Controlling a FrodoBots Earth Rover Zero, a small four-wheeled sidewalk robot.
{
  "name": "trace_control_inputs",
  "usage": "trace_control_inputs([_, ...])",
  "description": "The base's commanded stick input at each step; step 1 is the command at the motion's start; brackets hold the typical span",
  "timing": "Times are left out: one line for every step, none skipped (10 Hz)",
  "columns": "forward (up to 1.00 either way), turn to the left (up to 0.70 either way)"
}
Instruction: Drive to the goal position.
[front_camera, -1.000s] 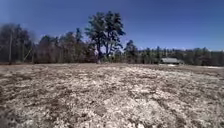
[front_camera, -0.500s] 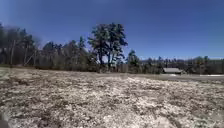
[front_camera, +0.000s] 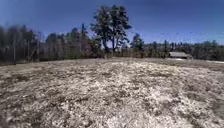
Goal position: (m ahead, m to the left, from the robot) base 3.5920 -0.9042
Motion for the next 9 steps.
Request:
trace_control_inputs([0.7,-0.26])
trace_control_inputs([0.7,-0.35])
trace_control_inputs([0.7,-0.35])
trace_control_inputs([0.7,-0.35])
trace_control_inputs([0.7,-0.35])
trace_control_inputs([0.7,-0.35])
trace_control_inputs([0.7,-0.35])
trace_control_inputs([0.7,-0.35])
trace_control_inputs([0.7,-0.35])
